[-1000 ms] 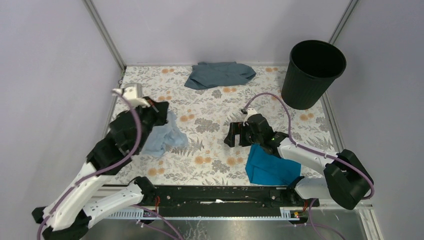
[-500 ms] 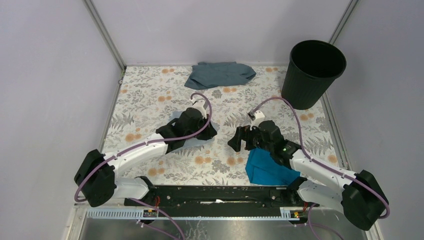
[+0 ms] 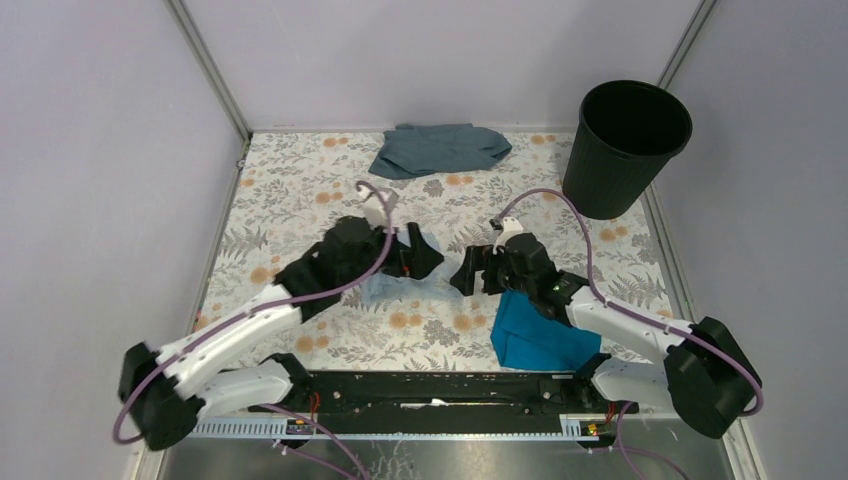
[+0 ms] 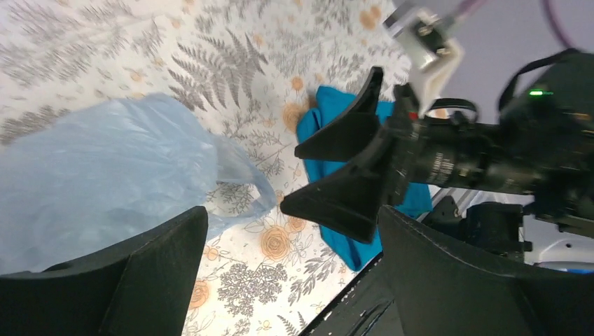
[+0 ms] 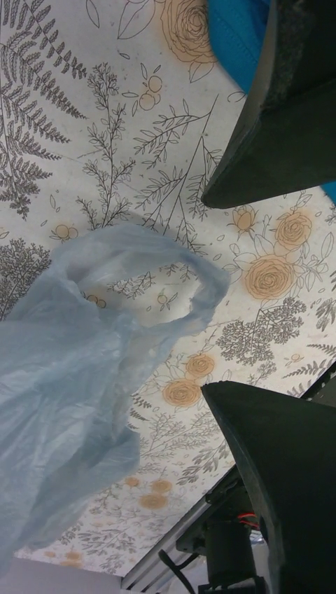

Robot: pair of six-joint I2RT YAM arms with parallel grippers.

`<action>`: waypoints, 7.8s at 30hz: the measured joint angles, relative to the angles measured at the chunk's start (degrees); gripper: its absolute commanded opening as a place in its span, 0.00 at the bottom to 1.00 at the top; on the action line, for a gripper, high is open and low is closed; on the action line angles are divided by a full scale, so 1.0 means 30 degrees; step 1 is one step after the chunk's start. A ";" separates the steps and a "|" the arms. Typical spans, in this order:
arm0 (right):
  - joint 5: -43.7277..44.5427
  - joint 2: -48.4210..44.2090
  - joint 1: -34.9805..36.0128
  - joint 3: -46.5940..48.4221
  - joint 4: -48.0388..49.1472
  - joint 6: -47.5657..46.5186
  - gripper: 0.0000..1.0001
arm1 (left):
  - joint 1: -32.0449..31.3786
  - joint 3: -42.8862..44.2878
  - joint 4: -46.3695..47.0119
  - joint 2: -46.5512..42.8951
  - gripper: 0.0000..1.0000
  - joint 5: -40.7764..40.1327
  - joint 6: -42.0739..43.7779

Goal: Put the trash bags into the trash bin

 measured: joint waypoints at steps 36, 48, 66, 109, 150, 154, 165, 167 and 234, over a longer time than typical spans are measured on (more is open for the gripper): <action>-0.2382 0.8546 -0.0393 -0.0998 0.9289 0.8881 0.13 | -0.0321 -0.1559 -0.3468 0.1676 0.28 -0.6186 0.1297; 0.1559 -0.0838 -0.0393 -0.1311 0.2368 0.3752 0.00 | -0.0270 -0.1486 -0.5581 -0.1275 0.00 -1.0907 0.1399; 0.1931 -0.3045 -0.0393 -0.1202 -0.1894 0.1450 0.00 | 0.0022 -0.1770 -0.2186 -0.2055 0.82 -0.4772 0.0466; 0.5049 0.4153 -0.0918 0.9683 -0.9515 -0.0933 0.00 | 0.8888 0.8247 -0.8211 0.8225 0.00 0.1472 0.1559; 0.2200 -0.0270 -0.1268 1.1723 0.0262 -0.4226 0.00 | 1.0513 0.5071 -0.0277 -0.4328 0.00 0.1902 0.1552; 0.0299 0.5763 -0.1275 0.6280 -0.0678 -0.2324 0.00 | 1.0593 -0.3818 -0.3526 -0.1792 0.00 0.2470 0.0211; -0.0007 0.4641 -0.1246 2.2076 -0.7803 -0.4452 0.00 | 1.0579 1.2473 -0.5304 -0.0364 0.00 0.5100 0.1049; -0.0015 0.1880 -0.1246 2.2192 -0.6244 -0.4772 0.00 | 1.0579 1.3996 -0.3410 -0.1545 0.00 0.4925 0.1297; 0.7308 0.5523 -0.3796 2.4232 -1.5424 -0.7104 1.00 | 0.7555 0.4903 -0.7439 -0.6994 0.00 -0.4801 0.4437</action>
